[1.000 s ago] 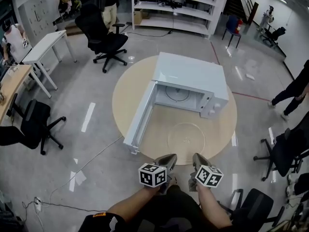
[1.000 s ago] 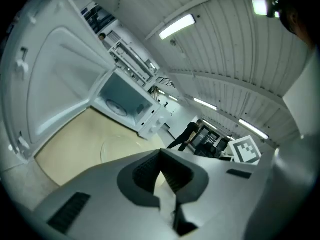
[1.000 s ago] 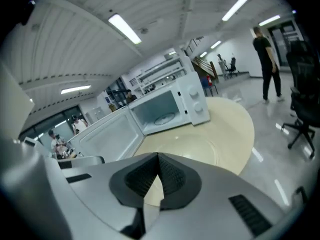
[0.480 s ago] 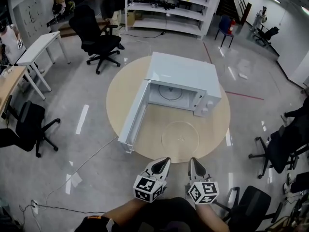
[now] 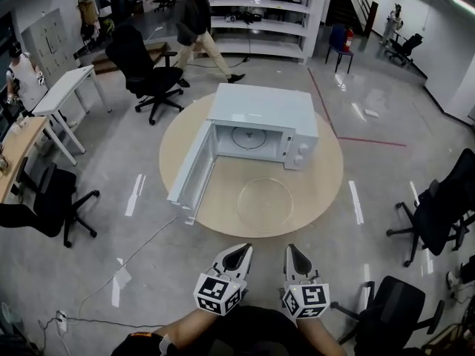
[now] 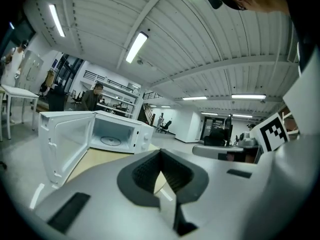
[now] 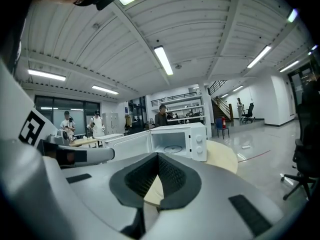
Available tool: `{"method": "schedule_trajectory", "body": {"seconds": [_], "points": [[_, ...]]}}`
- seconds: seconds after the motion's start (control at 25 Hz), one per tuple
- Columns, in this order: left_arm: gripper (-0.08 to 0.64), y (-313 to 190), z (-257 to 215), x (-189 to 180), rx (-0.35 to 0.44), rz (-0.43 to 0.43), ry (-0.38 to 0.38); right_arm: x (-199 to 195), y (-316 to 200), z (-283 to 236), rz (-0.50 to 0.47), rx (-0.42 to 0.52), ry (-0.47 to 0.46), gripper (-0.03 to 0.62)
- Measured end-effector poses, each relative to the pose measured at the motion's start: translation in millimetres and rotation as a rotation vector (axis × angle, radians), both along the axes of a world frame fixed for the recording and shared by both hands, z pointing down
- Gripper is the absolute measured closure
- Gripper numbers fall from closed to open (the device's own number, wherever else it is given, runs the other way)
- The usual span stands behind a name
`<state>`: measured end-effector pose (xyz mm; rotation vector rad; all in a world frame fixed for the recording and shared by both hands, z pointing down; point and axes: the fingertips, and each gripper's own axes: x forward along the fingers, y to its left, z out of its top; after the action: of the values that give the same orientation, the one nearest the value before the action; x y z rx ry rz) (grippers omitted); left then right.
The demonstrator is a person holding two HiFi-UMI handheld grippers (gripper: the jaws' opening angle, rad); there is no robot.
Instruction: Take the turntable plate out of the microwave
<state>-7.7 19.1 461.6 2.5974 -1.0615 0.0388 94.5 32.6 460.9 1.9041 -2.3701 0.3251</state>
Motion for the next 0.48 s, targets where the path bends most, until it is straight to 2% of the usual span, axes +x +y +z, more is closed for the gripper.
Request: {"method": "schedule_trajectory", "body": {"seconds": [0.2, 0.48], "points": [[0.514, 61, -10, 13, 0.037, -0.025, -0.020, 18, 55, -14, -0.013, 0.042, -0.011, 0.575], [0.514, 135, -16, -3, 0.061, -0.084, -0.072, 11, 121, -24, -0.064, 0.084, -0.021, 0.575]]}}
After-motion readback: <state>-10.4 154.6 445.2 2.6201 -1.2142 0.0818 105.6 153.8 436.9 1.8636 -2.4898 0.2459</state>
